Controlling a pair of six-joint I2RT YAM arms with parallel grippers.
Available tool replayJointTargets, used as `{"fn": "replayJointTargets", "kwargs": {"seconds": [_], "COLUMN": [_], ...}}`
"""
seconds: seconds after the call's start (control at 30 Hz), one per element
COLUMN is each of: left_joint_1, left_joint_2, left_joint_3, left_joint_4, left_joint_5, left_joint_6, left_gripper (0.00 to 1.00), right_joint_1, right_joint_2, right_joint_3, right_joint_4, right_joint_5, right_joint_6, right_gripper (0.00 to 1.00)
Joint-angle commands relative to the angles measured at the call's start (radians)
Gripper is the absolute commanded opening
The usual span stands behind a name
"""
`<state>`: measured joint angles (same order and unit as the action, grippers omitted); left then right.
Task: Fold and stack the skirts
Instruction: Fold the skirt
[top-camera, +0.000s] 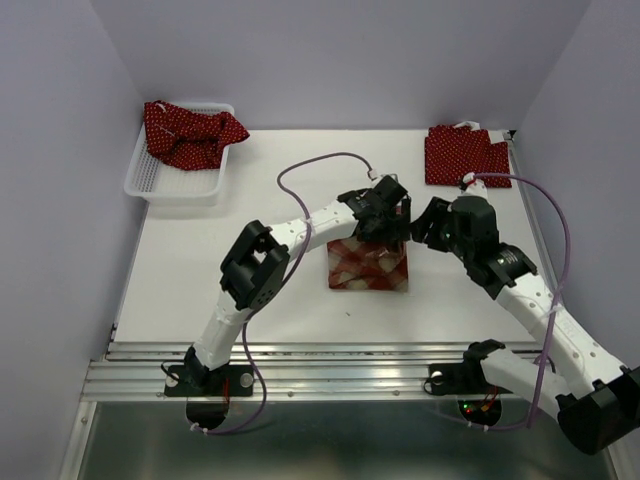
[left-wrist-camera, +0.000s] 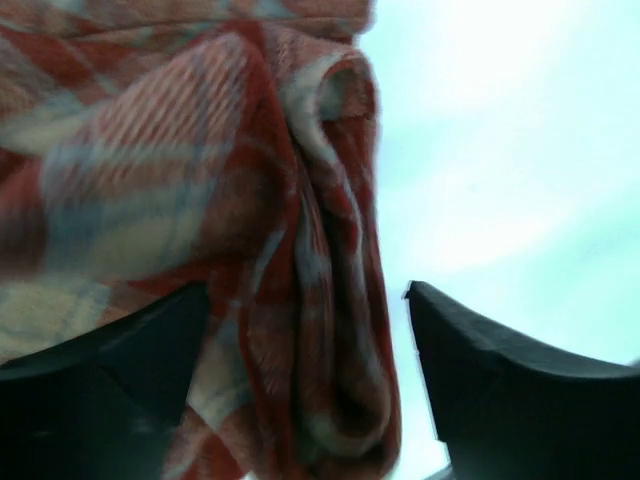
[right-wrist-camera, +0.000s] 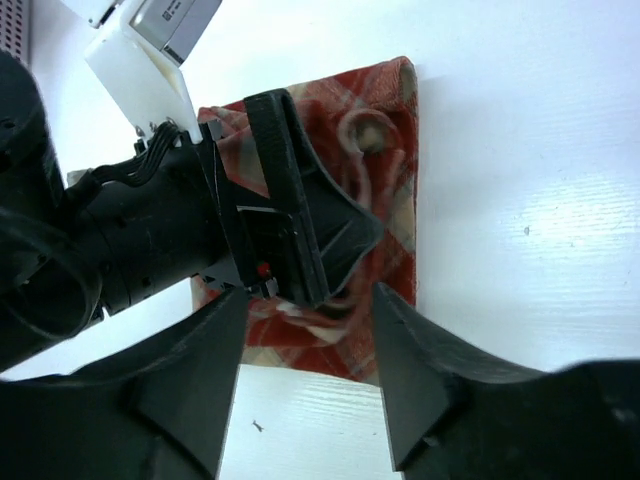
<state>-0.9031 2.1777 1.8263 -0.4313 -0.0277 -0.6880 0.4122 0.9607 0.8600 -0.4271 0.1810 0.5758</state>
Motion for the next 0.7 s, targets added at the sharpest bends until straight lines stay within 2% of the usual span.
{"fn": "replayJointTargets", "kwargs": {"seconds": [0.0, 0.03, 0.07, 0.1, 0.3, 0.4, 0.57, 0.67], "left_joint_1": [-0.039, -0.045, -0.049, -0.049, -0.049, -0.046, -0.046, -0.046], "left_joint_2": [-0.134, -0.147, -0.169, -0.18, -0.265, -0.352, -0.505, -0.571], "left_joint_3": [0.08, 0.083, 0.085, 0.082, 0.059, -0.047, -0.373, -0.531], "left_joint_4": [0.003, 0.002, 0.0, -0.003, -0.046, -0.024, 0.109, 0.25], "left_joint_5": [-0.003, -0.017, -0.024, -0.026, -0.104, -0.144, -0.163, -0.082], "left_joint_6": [0.048, 0.054, 0.059, 0.064, 0.076, 0.079, 0.099, 0.156], "left_gripper": [0.99, 0.99, 0.99, 0.99, 0.99, 0.99, 0.99, 0.99], "right_joint_1": [-0.006, -0.006, -0.006, -0.006, -0.006, -0.006, -0.006, -0.006], "right_joint_2": [-0.03, -0.034, -0.036, -0.045, -0.066, -0.059, 0.018, 0.116], "right_joint_3": [0.048, 0.051, 0.06, 0.063, 0.096, 0.108, 0.122, 0.158], "right_joint_4": [-0.021, -0.024, -0.03, -0.032, -0.03, -0.015, 0.036, 0.092], "right_joint_5": [-0.015, -0.02, -0.026, -0.034, -0.069, -0.089, -0.152, -0.208], "right_joint_6": [-0.031, -0.036, -0.042, -0.05, -0.07, -0.065, -0.057, -0.048], "right_gripper": [0.65, 0.75, 0.95, 1.0, 1.0, 1.0, 1.0, 1.0]}}
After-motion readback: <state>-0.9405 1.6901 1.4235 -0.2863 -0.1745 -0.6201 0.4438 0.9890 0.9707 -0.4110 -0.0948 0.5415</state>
